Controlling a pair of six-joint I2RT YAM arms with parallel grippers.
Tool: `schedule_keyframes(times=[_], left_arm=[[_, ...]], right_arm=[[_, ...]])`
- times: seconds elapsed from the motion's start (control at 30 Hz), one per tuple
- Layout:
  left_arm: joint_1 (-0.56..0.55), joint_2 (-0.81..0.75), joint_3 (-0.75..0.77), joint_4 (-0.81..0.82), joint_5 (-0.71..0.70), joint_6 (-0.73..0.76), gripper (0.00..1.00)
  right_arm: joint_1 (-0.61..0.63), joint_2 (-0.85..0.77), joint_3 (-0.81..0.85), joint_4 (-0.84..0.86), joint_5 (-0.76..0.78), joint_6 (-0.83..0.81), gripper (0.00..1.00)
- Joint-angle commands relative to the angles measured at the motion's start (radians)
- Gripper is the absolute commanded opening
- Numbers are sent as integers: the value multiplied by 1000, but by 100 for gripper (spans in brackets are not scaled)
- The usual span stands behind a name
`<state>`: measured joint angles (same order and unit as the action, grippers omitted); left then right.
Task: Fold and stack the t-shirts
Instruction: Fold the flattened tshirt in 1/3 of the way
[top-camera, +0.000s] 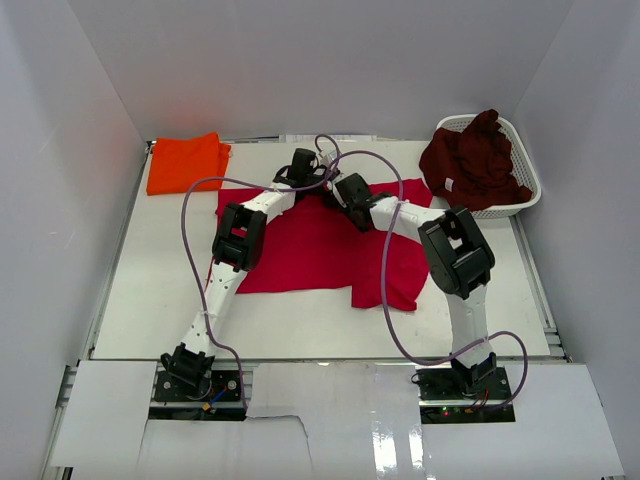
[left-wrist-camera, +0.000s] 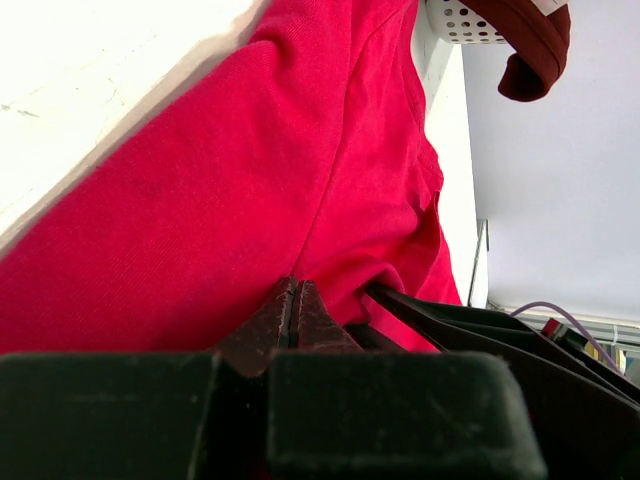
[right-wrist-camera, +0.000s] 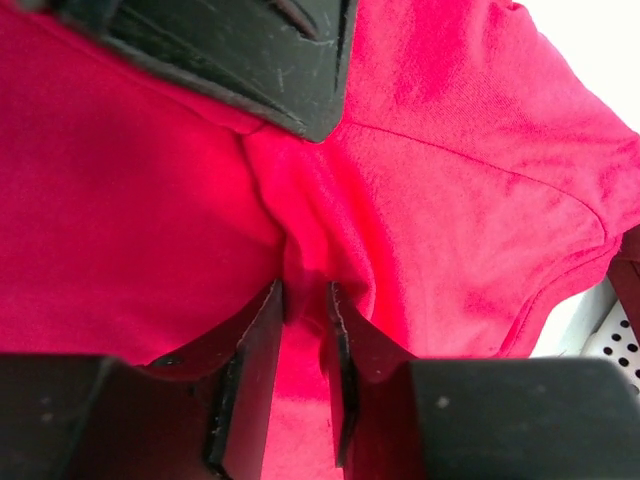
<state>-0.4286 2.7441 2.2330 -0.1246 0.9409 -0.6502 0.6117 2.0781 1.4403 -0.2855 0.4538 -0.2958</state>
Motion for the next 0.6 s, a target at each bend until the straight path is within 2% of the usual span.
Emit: schedule_keyframes(times=[0.0, 0.23, 0.57], left_arm=[[-4, -29, -10, -26, -19, 31, 0], [-4, -27, -3, -26, -17, 23, 0], [-4, -27, 7, -33, -19, 21, 0]], right_arm=[[-15, 13, 40, 25, -17, 10, 29], [-20, 20, 64, 0, -73, 27, 8], [-33, 14, 190, -177, -319, 104, 8]])
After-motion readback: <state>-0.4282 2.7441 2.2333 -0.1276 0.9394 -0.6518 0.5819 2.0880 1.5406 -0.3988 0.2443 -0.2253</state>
